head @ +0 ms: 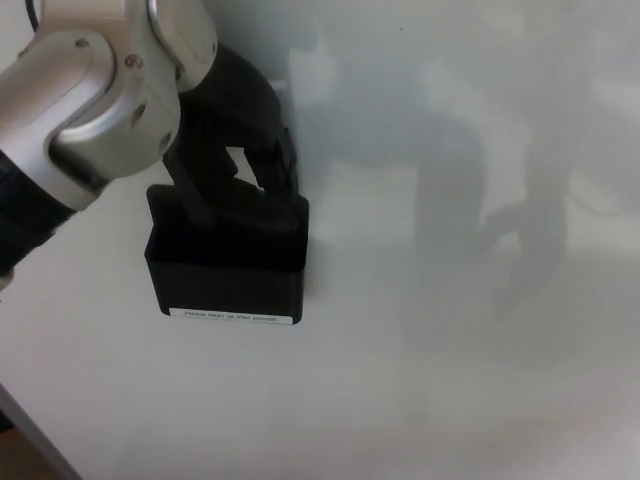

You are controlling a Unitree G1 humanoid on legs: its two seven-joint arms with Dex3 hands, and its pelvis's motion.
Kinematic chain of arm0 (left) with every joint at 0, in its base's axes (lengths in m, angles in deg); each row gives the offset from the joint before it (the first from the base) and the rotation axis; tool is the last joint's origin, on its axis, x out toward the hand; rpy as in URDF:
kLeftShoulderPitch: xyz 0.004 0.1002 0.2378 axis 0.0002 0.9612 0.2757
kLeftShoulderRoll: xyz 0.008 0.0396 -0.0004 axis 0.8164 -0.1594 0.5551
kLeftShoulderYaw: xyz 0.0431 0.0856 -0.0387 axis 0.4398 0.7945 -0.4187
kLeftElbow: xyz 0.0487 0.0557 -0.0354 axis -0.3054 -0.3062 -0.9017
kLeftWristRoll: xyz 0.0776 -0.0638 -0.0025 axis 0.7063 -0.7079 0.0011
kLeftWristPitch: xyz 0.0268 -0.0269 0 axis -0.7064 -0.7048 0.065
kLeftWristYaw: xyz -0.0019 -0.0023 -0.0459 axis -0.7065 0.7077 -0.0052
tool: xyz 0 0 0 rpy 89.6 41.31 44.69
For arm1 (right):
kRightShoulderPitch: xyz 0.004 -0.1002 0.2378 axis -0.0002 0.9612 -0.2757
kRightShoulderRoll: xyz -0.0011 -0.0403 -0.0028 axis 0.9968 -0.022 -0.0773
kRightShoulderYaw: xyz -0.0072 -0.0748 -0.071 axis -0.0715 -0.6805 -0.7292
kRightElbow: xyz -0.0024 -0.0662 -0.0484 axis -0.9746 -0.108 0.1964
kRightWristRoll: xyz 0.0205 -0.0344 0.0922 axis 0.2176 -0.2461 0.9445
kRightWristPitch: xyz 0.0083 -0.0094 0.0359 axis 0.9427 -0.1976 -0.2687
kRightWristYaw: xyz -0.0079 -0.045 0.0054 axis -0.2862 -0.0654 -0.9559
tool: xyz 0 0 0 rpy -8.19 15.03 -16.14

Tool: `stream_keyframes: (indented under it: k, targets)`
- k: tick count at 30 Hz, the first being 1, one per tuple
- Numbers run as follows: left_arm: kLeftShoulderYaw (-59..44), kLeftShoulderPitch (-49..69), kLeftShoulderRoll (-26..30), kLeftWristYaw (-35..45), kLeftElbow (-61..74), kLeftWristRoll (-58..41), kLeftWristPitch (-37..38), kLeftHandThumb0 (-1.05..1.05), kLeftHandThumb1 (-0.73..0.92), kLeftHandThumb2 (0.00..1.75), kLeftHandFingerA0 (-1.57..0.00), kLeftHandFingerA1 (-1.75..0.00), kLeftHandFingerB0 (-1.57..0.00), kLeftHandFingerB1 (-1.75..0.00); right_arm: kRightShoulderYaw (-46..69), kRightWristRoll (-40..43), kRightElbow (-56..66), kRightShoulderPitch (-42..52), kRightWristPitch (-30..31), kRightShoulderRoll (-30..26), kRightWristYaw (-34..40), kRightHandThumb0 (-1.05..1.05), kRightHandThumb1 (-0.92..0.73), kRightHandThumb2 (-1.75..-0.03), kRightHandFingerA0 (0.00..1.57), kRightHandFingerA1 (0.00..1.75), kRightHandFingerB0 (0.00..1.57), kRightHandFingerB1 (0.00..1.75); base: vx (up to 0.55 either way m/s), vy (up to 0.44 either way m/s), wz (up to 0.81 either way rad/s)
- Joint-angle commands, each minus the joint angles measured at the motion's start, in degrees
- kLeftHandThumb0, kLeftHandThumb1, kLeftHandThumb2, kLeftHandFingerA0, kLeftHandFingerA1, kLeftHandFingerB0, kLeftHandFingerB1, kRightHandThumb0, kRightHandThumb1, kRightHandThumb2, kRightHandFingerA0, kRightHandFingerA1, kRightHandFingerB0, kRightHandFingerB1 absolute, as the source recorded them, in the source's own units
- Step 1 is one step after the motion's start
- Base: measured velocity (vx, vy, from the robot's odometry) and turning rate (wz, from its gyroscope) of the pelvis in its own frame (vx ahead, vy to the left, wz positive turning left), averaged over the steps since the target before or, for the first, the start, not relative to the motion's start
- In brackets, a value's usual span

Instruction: A magnetic marker holder is on the left hand side of the white board, the robot put the index and middle finger into the opening of the container and pull off the magnetic holder and hand it to a human on the left hand side.

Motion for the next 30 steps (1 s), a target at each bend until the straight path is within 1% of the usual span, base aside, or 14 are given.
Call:
stream_keyframes:
  k: [1,2,3,4,7,10,11,12,13,14,17,23,24,30]
  targets:
    - [0.2,-1.1,0.1,0.5,-0.1,0.9,-0.3,-0.96,0.83,0.66,-0.34,-0.40,0.00,-0.22,0.4,0.3,-0.2,-0.1,0.1,-0.8,0.1,-0.59,-0.56,-0.83,0.58,0.58,0.18,0.41,0.00,0.000,0.00]
    - [0.5,-0.7,0.3,0.3,0.3,1.3,-0.1,-0.96,0.67,1.06,-0.34,-0.54,-0.01,-0.14,0.4,0.4,-0.2,-0.1,0.1,-0.8,-0.1,-0.61,-0.57,-0.84,0.58,0.58,0.17,0.41,0.00,0.000,0.00]
    - [0.9,-0.3,0.4,0.1,0.7,1.7,0.1,-0.96,0.67,1.06,-0.34,-0.54,-0.01,-0.14,0.4,0.4,-0.3,-0.1,0.1,-0.7,-0.2,-0.61,-0.57,-0.84,0.58,0.58,0.17,0.41,0.00,0.000,0.00]
    - [1.2,-0.1,0.5,0.4,0.9,1.8,-0.2,-0.94,0.65,1.07,-0.17,-0.47,0.00,-0.14,0.4,0.4,-0.3,-0.1,0.1,-0.8,-0.3,-0.61,-0.57,-0.84,0.58,0.58,0.17,0.41,0.00,0.000,0.00]
    - [2.6,0.5,0.2,2.9,-0.3,0.8,-1.8,-0.93,0.65,1.05,-0.07,-0.45,0.00,-0.10,0.2,0.1,-0.1,0.1,0.0,-0.8,-0.1,-0.61,-0.57,-0.84,0.57,0.58,0.17,0.41,0.00,0.000,0.00]
    - [3.3,2.2,0.9,1.6,0.3,1.4,0.5,-0.94,0.68,1.08,-0.14,-0.48,0.00,-0.12,0.2,0.2,0.0,0.1,-0.2,-0.8,0.0,-0.60,-0.57,-0.83,0.58,0.57,0.17,0.41,0.00,0.000,0.00]
    - [3.2,2.8,1.1,1.1,0.4,1.4,1.4,-1.02,0.74,0.81,-0.17,-0.40,-0.01,-0.13,0.2,0.2,0.0,0.1,-0.2,-1.0,0.0,-0.60,-0.57,-0.83,0.58,0.57,0.17,0.41,0.00,0.000,0.00]
    - [3.2,2.9,1.1,1.1,0.4,1.4,1.5,-1.02,0.74,0.81,-0.17,-0.40,-0.01,-0.13,0.2,0.2,0.1,0.1,-0.2,-1.0,0.0,-0.60,-0.57,-0.83,0.58,0.57,0.17,0.41,0.00,0.000,0.00]
    - [2.8,4.3,1.5,-0.3,1.1,1.6,2.2,-0.93,0.70,1.11,-0.04,-0.41,-0.03,-0.11,0.3,0.3,0.1,0.1,-0.3,-1.0,-0.2,-0.61,-0.57,-0.84,0.58,0.58,0.17,0.41,0.00,0.000,0.00]
    - [2.6,5.1,1.7,-0.9,1.6,1.7,2.5,-0.97,0.74,1.11,-0.06,-0.27,-0.08,-0.11,0.4,0.5,0.1,0.1,-0.3,-1.0,-0.3,-0.61,-0.57,-0.84,0.59,0.58,0.18,0.41,0.00,0.000,0.00]
    - [3.0,6.9,2.5,-1.9,2.2,2.6,5.2,-0.99,0.76,1.14,-0.06,-0.26,-0.06,-0.07,0.5,0.5,-0.1,0.1,-0.4,-0.9,-0.5,-0.59,-0.56,-0.83,0.59,0.58,0.17,0.40,0.00,0.000,0.00]
    - [3.3,7.2,2.8,-1.4,2.0,3.7,5.0,-0.96,0.74,1.13,-0.06,-0.33,-0.08,-0.10,0.5,0.5,0.0,-0.1,-0.1,-0.8,-0.5,-0.60,-0.57,-0.83,0.58,0.58,0.17,0.41,0.00,0.000,0.00]
    - [3.7,6.8,3.0,-0.8,1.7,3.8,6.2,-0.99,0.92,0.68,-0.26,-0.40,0.00,-0.19,0.5,0.5,0.0,0.0,-0.2,-0.8,-0.4,-0.61,-0.57,-0.84,0.58,0.58,0.17,0.41,0.00,0.000,0.00]
    - [4.2,7.4,3.7,-0.5,1.1,4.1,9.4,-0.97,0.92,0.70,-0.35,-0.42,-0.01,-0.22,0.6,0.6,-0.1,0.0,-0.7,-0.9,-0.7,-0.61,-0.57,-0.84,0.59,0.58,0.17,0.41,0.00,0.000,0.00]
